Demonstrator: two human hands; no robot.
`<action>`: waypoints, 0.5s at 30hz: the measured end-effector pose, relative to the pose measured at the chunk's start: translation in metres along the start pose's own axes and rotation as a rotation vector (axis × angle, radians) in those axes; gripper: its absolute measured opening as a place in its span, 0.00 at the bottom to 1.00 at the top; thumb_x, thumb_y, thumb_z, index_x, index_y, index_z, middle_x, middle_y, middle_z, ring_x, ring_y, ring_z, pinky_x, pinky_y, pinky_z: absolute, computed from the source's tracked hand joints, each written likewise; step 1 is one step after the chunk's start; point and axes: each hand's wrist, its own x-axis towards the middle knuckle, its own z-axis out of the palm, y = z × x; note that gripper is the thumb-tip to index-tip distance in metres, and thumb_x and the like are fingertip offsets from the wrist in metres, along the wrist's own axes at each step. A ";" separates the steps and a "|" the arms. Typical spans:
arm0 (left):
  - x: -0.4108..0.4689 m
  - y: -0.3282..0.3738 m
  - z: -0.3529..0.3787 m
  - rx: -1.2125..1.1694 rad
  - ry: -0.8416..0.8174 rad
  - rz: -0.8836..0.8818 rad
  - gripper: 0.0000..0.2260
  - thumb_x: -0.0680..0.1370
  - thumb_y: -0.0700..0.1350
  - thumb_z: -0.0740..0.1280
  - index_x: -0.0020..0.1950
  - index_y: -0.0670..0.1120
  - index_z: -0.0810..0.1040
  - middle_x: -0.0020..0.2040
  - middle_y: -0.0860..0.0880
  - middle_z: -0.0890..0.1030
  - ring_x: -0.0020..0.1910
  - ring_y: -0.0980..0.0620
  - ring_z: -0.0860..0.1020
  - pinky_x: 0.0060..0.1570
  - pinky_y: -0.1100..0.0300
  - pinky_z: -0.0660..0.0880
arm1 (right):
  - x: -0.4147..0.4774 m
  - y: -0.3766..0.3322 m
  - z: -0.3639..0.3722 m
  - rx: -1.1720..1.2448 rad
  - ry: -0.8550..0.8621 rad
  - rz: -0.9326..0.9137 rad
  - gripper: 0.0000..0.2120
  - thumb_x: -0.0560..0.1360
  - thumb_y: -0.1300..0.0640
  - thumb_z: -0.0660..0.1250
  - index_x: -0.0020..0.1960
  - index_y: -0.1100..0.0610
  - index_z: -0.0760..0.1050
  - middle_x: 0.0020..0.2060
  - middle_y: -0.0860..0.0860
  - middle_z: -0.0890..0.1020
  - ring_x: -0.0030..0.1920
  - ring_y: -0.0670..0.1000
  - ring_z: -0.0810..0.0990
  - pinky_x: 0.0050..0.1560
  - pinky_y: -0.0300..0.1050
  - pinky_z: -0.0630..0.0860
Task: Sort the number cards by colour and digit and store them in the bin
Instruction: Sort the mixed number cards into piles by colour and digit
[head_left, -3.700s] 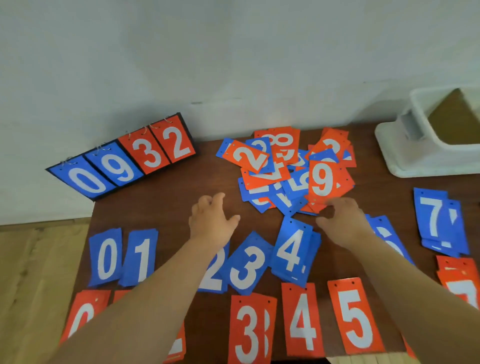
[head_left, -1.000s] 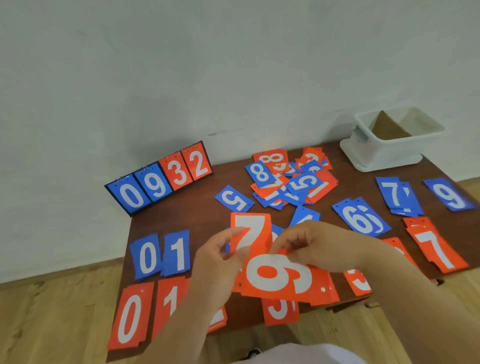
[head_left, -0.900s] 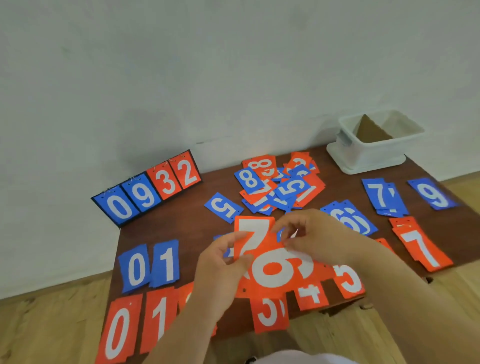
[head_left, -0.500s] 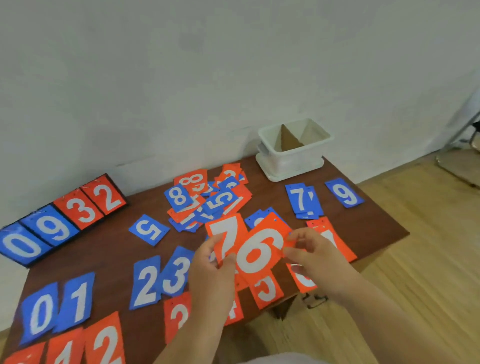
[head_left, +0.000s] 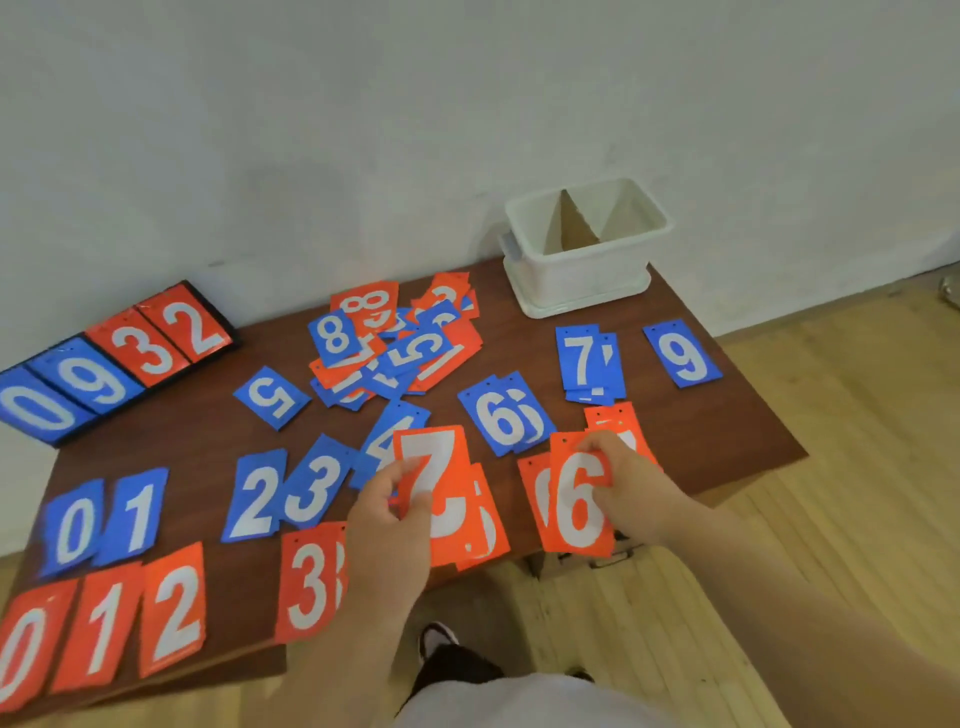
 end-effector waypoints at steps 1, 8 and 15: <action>-0.001 -0.006 -0.004 0.006 -0.009 -0.023 0.11 0.79 0.45 0.70 0.56 0.61 0.80 0.53 0.63 0.80 0.53 0.58 0.80 0.54 0.51 0.80 | 0.014 0.004 0.008 -0.061 -0.064 -0.023 0.22 0.75 0.66 0.63 0.63 0.46 0.66 0.50 0.51 0.80 0.43 0.50 0.79 0.40 0.45 0.74; 0.010 -0.037 -0.029 0.050 -0.033 -0.177 0.14 0.79 0.46 0.70 0.60 0.63 0.80 0.58 0.57 0.82 0.53 0.54 0.82 0.47 0.53 0.83 | 0.085 0.010 0.049 -0.334 -0.193 -0.065 0.25 0.77 0.63 0.65 0.70 0.47 0.67 0.60 0.54 0.78 0.48 0.51 0.78 0.42 0.39 0.75; 0.040 -0.040 -0.041 0.083 -0.103 -0.202 0.13 0.80 0.43 0.68 0.59 0.60 0.80 0.53 0.60 0.80 0.45 0.67 0.80 0.35 0.68 0.78 | 0.094 0.016 0.062 -0.617 -0.032 -0.003 0.20 0.79 0.51 0.67 0.69 0.41 0.72 0.69 0.52 0.64 0.68 0.56 0.69 0.61 0.50 0.77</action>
